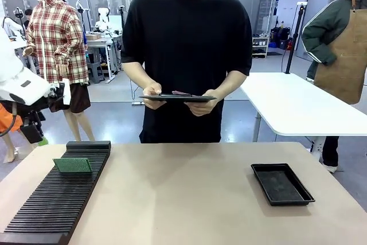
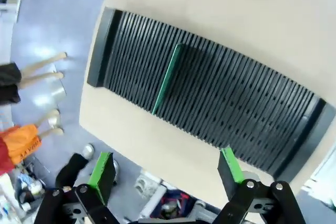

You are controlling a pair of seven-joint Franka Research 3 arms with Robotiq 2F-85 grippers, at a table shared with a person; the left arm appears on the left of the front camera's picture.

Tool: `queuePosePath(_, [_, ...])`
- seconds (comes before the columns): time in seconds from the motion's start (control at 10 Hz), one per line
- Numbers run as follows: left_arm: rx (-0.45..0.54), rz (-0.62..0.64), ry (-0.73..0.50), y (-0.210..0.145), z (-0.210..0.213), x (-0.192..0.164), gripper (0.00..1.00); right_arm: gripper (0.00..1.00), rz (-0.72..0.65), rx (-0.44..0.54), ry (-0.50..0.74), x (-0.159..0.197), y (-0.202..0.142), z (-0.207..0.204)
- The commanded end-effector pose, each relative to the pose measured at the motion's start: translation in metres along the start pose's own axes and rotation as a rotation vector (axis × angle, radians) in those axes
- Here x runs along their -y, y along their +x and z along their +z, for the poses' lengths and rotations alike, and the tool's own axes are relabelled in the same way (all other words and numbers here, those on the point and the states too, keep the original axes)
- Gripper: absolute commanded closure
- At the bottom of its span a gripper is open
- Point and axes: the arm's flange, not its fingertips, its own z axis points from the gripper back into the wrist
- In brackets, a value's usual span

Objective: Inspect the PCB.
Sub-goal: Pick up the Blank PCB and present it to the human.

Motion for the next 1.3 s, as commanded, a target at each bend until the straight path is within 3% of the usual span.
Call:
queuePosePath(0.0, [0.114, -0.214, 0.012, -0.013, -0.037, -0.005, 0.0, 0.0, 0.02, 0.01, 0.015, 0.001, 0.002, 0.002])
queuePosePath(0.5, [0.13, -0.366, -0.062, -0.032, -0.115, -0.013, 0.0, 0.0, 0.02, 0.01, 0.015, 0.001, 0.002, 0.002])
queuePosePath(0.7, [0.108, -0.339, -0.136, -0.031, -0.14, -0.024, 0.0, 0.0, 0.02, 0.01, 0.015, 0.001, 0.002, 0.002])
queuePosePath(1.2, [0.047, -0.311, -0.139, -0.028, -0.184, -0.037, 0.0, 0.0, 0.02, 0.01, 0.015, 0.001, 0.002, 0.002])
